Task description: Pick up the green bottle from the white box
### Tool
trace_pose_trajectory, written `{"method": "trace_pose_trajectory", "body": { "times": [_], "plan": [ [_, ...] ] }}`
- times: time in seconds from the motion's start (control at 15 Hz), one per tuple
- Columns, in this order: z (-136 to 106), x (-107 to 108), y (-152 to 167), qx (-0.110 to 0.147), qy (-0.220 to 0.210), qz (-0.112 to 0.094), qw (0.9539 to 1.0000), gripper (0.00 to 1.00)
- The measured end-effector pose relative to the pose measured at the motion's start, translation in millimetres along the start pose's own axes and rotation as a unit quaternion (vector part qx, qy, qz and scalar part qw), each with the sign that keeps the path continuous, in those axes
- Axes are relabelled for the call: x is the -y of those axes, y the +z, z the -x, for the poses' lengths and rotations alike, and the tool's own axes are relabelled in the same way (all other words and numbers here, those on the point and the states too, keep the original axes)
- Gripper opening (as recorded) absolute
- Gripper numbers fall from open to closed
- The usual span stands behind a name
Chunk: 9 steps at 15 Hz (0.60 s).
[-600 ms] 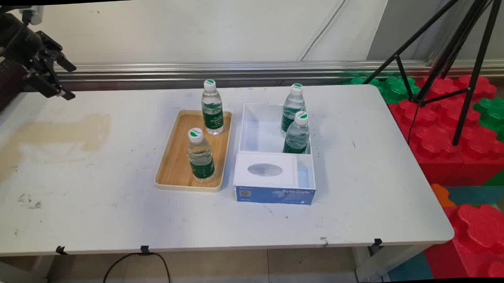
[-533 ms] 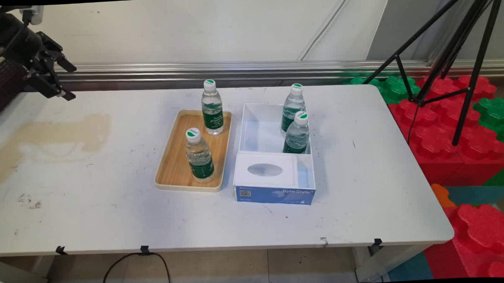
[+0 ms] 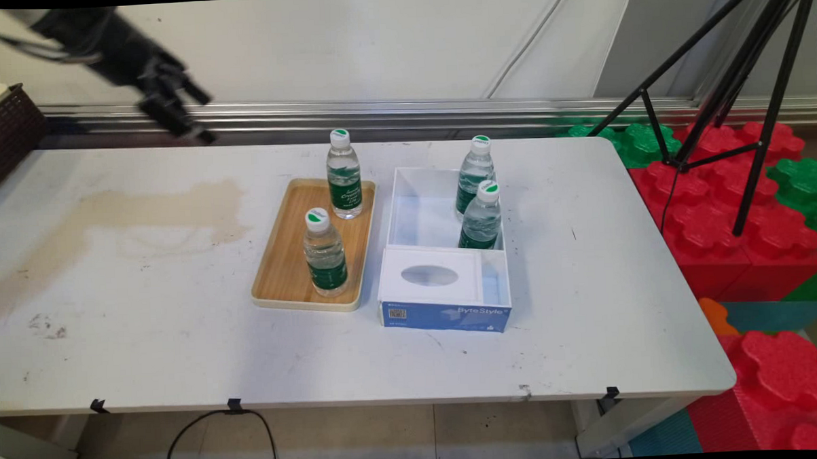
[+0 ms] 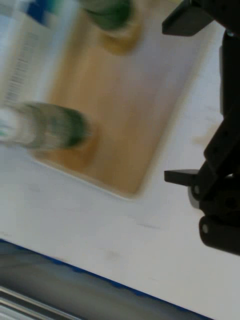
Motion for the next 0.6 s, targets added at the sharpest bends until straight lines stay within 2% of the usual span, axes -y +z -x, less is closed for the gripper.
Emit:
{"method": "trace_pose_trajectory", "body": {
  "times": [0.2,0.47,0.6],
  "plan": [
    [-53.6,-3.8,20.1,-0.046,-0.013,0.023,0.9986,1.0],
    [-101.2,5.7,47.4,-0.075,0.002,0.05,0.9959,1.0],
    [-121.0,19.3,66.9,-0.087,0.013,0.069,0.9937,1.0]
  ]
}}
